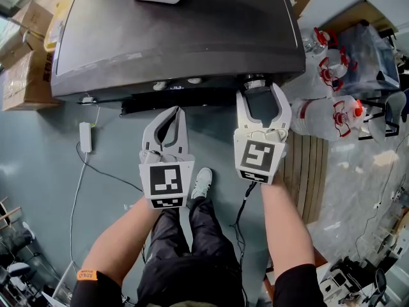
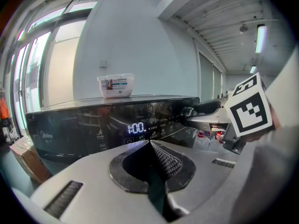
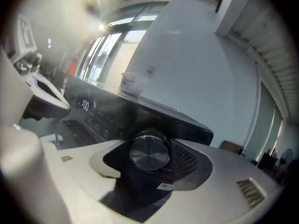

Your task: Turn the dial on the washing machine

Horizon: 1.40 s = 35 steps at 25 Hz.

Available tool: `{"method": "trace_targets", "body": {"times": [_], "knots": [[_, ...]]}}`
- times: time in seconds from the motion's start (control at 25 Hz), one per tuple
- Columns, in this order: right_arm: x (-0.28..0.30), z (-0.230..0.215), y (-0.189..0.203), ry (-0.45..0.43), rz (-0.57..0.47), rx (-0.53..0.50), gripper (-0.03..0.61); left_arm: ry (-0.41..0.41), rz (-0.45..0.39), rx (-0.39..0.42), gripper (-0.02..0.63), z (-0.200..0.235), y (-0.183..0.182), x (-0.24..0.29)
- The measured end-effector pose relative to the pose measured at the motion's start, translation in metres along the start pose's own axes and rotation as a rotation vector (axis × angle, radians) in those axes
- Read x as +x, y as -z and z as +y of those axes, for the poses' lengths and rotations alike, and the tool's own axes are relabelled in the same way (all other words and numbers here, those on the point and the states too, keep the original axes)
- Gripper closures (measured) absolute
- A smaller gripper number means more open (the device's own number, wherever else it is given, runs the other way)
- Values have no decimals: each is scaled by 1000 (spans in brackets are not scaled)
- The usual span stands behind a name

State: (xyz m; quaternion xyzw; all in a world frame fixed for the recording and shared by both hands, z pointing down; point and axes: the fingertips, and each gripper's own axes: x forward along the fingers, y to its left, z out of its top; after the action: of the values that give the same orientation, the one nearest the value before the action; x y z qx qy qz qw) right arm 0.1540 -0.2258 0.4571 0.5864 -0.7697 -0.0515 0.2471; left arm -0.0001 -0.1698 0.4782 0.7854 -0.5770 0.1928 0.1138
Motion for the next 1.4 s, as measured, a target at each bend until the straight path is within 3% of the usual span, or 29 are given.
{"method": "trace_targets", "body": {"times": [0.16, 0.28, 0.88, 1.24, 1.4], "knots": [[0, -9, 4, -54, -10, 251, 295, 2, -3, 2, 598, 0, -1, 0], [-1, -13, 4, -77, -13, 342, 295, 1, -4, 4, 598, 0, -3, -2], [-29, -7, -2, -59, 0, 300, 289, 0, -19, 21, 598, 1, -15, -17], [-96, 7, -49, -64, -15, 360, 508, -5, -50, 16, 598, -2, -50, -75], [-129, 8, -76, -79, -29, 370, 549, 30, -65, 39, 598, -17, -69, -112]]}}
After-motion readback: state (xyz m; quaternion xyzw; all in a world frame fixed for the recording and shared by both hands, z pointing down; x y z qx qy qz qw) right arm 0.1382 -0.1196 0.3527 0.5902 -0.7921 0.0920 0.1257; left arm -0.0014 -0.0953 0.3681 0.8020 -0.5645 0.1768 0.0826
